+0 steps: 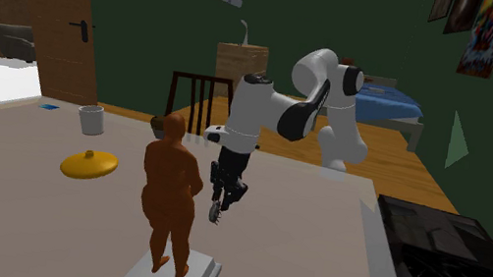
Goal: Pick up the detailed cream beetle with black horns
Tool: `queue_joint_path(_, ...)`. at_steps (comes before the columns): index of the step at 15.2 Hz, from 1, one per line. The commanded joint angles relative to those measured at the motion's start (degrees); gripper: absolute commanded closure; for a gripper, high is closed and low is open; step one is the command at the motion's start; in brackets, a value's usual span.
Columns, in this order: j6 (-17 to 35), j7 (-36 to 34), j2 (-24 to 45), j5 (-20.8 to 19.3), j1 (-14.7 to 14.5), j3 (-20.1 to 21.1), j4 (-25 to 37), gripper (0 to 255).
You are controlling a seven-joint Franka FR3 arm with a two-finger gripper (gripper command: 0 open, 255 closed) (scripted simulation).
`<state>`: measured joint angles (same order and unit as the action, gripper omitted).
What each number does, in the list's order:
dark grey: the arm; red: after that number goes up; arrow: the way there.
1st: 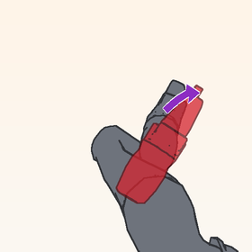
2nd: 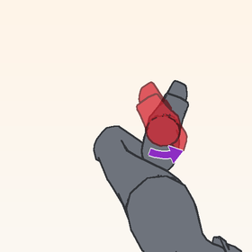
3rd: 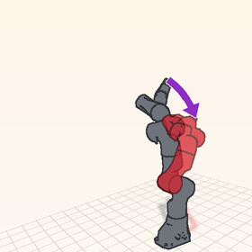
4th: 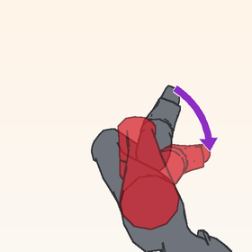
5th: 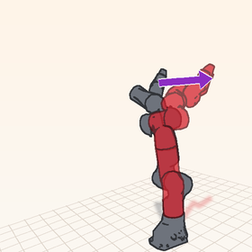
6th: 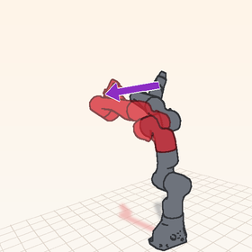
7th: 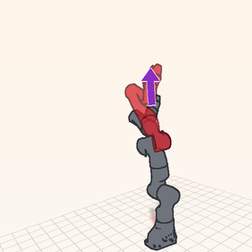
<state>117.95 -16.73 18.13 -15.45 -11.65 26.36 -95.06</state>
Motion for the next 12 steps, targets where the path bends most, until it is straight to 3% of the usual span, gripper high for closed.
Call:
queue_joint_path(1, 0.02, -0.01, 0.03, -0.01, 0.01, -0.01, -0.02, 255)
queue_joint_path(6, 0.09, -0.05, 0.04, -0.03, -0.01, -0.02, -0.09, 255)
queue_joint_path(12, -4.09, 0.82, -0.83, 0.77, -0.06, 0.29, 3.38, 255)
